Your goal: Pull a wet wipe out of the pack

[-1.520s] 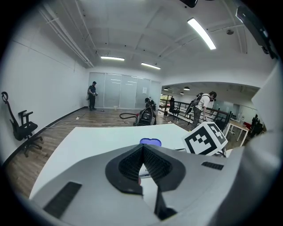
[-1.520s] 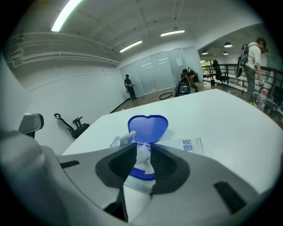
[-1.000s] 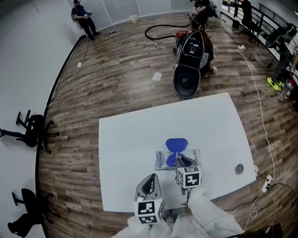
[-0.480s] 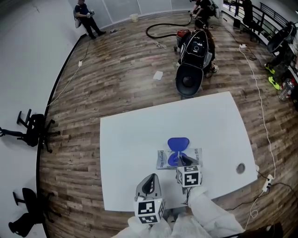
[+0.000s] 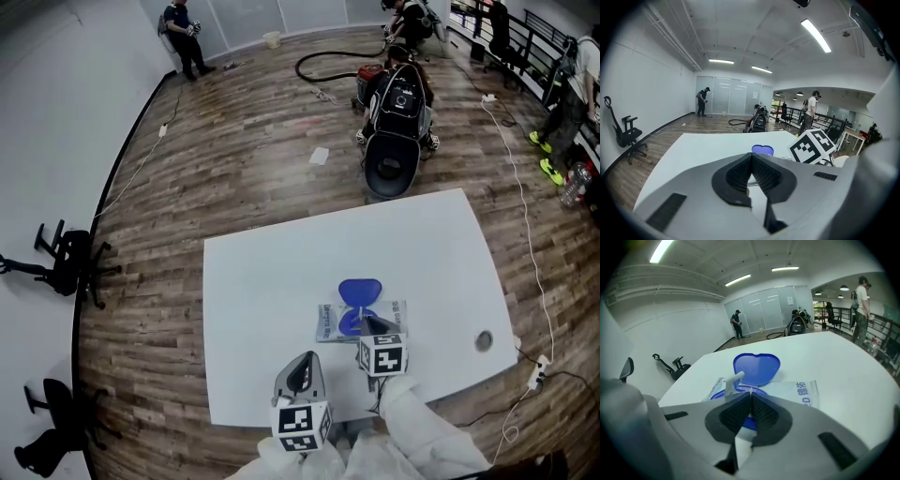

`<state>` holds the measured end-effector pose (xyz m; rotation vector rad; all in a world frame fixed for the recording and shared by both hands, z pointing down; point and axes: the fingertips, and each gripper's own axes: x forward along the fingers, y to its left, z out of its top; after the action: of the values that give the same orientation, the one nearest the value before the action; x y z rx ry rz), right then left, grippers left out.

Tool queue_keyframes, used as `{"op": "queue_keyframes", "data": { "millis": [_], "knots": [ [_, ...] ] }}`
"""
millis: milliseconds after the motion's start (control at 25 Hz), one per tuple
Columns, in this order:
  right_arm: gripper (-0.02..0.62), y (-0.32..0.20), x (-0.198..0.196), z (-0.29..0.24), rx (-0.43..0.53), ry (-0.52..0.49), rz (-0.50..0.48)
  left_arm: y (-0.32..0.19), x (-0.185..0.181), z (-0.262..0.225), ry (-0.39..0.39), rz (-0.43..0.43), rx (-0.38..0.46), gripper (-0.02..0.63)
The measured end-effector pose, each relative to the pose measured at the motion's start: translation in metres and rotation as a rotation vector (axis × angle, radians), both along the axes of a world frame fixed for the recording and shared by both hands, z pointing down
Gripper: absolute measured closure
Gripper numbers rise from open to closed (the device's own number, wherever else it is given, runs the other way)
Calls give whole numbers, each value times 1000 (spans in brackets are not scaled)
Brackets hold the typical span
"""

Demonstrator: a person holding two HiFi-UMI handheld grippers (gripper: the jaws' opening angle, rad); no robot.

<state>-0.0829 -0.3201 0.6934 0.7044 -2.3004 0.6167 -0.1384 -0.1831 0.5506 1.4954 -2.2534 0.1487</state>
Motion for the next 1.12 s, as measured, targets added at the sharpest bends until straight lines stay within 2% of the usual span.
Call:
{"op": "queue_keyframes", "data": {
  "millis": [840, 1120],
  "knots": [
    [583, 11, 4, -26, 13, -103, 24, 18, 1, -15, -9, -9, 35, 606],
    [583, 16, -1, -44, 31, -131, 27, 28, -1, -26, -54, -13, 49, 606]
  ]
}}
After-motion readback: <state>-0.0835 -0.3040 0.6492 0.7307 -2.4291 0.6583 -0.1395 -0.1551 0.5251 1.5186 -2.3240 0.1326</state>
